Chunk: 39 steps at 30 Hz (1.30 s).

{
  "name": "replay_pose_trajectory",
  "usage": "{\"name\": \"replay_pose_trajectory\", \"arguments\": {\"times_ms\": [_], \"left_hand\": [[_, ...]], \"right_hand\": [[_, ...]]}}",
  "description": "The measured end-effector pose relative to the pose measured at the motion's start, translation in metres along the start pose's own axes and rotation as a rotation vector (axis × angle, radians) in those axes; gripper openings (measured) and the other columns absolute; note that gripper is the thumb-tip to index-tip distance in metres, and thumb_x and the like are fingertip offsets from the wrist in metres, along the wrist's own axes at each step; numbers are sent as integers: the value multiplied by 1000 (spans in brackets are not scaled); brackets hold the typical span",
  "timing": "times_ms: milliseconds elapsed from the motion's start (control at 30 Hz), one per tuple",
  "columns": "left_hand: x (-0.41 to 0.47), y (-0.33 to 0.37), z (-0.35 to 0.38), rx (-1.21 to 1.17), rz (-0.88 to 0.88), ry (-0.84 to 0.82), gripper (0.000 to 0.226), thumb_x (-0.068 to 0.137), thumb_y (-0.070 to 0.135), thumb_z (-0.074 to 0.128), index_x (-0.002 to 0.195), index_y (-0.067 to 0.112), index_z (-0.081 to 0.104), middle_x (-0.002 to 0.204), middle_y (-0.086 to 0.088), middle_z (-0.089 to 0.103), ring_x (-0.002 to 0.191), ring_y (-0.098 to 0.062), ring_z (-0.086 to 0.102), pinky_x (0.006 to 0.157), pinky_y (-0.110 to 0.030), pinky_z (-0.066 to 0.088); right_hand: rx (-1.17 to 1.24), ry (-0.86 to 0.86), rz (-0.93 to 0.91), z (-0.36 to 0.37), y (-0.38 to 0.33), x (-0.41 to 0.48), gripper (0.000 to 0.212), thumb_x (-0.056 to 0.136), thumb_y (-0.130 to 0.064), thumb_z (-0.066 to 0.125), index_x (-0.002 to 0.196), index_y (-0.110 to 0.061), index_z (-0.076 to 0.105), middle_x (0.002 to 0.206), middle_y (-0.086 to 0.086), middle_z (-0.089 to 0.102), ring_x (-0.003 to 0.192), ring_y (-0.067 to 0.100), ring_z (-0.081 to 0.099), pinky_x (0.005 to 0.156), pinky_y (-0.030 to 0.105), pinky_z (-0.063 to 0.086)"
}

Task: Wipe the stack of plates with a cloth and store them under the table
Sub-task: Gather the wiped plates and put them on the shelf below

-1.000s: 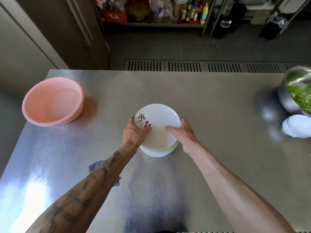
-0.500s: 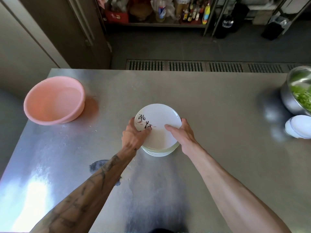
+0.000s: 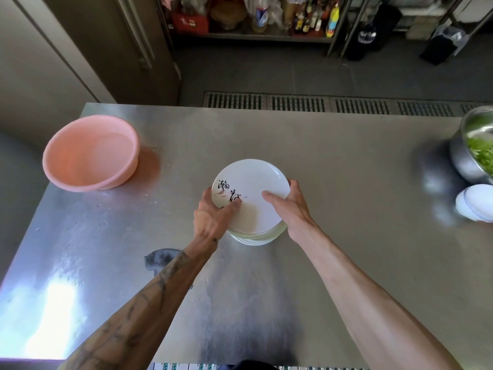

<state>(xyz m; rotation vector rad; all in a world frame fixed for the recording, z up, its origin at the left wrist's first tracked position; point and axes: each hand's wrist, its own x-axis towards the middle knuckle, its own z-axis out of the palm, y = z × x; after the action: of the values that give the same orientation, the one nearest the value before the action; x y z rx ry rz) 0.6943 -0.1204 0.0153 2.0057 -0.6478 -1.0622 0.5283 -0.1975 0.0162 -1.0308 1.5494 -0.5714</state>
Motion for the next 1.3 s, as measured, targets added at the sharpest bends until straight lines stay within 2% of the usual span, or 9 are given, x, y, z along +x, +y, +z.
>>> {"name": "replay_pose_trajectory", "arguments": {"times_ms": [400, 633, 900, 1000, 1200, 1300], "left_hand": [[-4, 6, -1, 79, 23, -13, 74, 61, 56, 73, 130, 32, 58, 112, 2, 71, 104, -28, 67, 92, -48, 58], [-22, 15, 4, 133, 101, -57, 77, 64, 60, 70, 135, 33, 54, 116, 4, 70, 108, -28, 65, 95, -48, 55], [-73, 22, 26, 178, 208, -167, 83, 70, 61, 65, 146, 37, 44, 125, 4, 65, 114, -30, 62, 97, -48, 53], [-99, 19, 38, 157, 258, -224, 68, 80, 52, 73, 140, 31, 49, 120, 5, 66, 111, -28, 63, 94, -50, 55], [-164, 12, 68, 162, 315, -271, 75, 70, 52, 67, 137, 24, 52, 116, -1, 70, 104, -32, 68, 90, -49, 57], [-198, 2, 88, 169, 310, -272, 72, 70, 51, 67, 136, 24, 53, 119, 0, 68, 109, -30, 65, 93, -49, 56]], "right_hand": [[82, 7, 20, -2, 14, -4, 54, 79, -32, 80, 122, -30, 46, 110, -9, 66, 96, 10, 65, 69, 29, 49], [103, 34, -4, -21, 16, -22, 42, 83, -34, 77, 115, -30, 49, 106, -13, 66, 94, 4, 63, 67, 26, 46], [181, 130, -10, -68, 34, -73, 36, 89, -33, 71, 118, -33, 51, 108, -14, 64, 97, 2, 61, 69, 25, 45], [205, 175, -17, -92, 47, -97, 36, 89, -31, 70, 120, -34, 51, 108, -15, 64, 96, 1, 61, 69, 24, 45], [246, 222, -29, -145, 81, -143, 33, 89, -28, 71, 114, -37, 51, 104, -20, 62, 95, 2, 61, 68, 23, 44], [258, 218, -38, -174, 103, -164, 33, 89, -27, 71, 115, -36, 52, 105, -19, 62, 95, 0, 61, 68, 22, 44]]}}
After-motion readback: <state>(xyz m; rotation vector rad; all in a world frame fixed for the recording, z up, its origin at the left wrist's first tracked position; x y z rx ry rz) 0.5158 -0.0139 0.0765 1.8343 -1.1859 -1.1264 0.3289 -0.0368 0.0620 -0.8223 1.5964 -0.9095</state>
